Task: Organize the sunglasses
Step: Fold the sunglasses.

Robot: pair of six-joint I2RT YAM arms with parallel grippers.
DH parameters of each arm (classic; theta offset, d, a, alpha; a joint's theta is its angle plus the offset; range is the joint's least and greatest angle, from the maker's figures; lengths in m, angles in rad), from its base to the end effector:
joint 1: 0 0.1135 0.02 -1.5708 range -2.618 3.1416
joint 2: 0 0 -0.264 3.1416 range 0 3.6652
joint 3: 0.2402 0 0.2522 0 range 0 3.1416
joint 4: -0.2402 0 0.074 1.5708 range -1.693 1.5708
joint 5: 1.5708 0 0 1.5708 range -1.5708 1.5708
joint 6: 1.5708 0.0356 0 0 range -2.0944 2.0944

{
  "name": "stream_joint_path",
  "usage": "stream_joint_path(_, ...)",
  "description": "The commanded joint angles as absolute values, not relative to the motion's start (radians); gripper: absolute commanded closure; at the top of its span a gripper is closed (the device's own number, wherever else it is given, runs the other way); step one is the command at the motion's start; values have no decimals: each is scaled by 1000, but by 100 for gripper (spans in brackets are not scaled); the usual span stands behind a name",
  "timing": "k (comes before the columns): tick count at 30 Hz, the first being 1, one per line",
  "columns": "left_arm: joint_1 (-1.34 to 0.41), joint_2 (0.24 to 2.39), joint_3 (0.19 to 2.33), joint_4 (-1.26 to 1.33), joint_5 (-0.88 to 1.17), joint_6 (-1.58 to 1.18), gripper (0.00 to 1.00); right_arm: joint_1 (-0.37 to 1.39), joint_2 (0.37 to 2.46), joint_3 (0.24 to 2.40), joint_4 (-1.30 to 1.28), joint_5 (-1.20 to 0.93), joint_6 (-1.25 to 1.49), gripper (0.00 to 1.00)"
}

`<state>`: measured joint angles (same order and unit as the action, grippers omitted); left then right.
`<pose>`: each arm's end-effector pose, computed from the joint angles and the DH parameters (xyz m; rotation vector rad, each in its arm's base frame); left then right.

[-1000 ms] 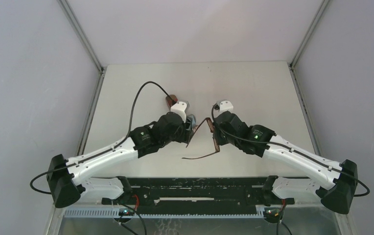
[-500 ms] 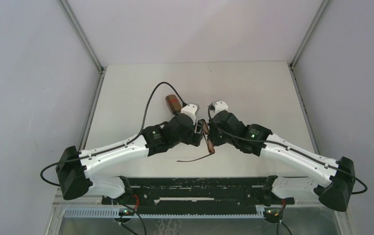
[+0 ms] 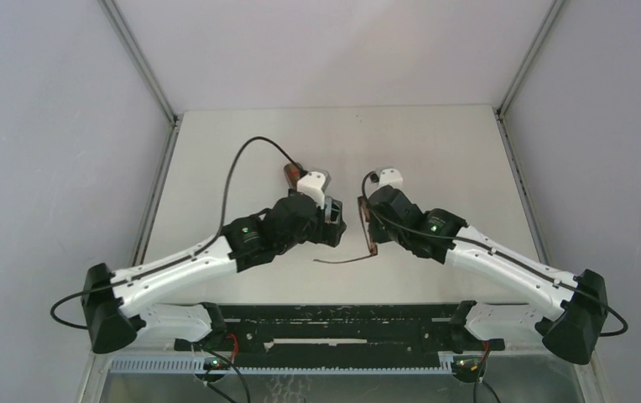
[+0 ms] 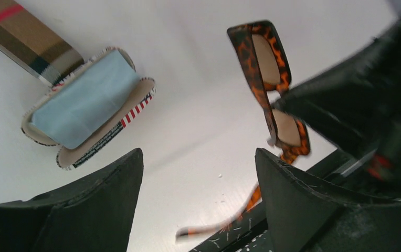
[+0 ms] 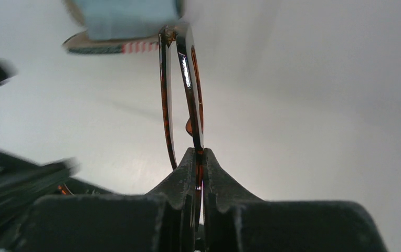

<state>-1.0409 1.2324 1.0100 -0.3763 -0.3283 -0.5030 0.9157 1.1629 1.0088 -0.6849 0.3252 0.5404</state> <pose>0.1481 -0.2302 0.3063 0.3945 2.1478 -0.5435 0.1543 0.1822 0.2974 -0.2959 2.3570 0.3141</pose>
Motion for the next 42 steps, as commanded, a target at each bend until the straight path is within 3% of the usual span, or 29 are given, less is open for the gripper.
stream_joint_path(1,-1048,1082,990,-340,-353,-478,19,807,1110,984,-669,453,593,100)
stream_joint_path(7,-1107,1030,915,-322,-330,-467,24,620,1011,951,-601,384,655,100)
stream_joint_path(12,-1166,1087,843,-274,-319,-512,34,589,929,918,-548,333,675,100)
stream_joint_path(22,-1171,1194,903,-297,-433,-542,34,700,871,864,-608,282,630,100)
stream_joint_path(42,-1172,1445,1266,-456,-369,-390,29,871,786,788,-559,93,633,100)
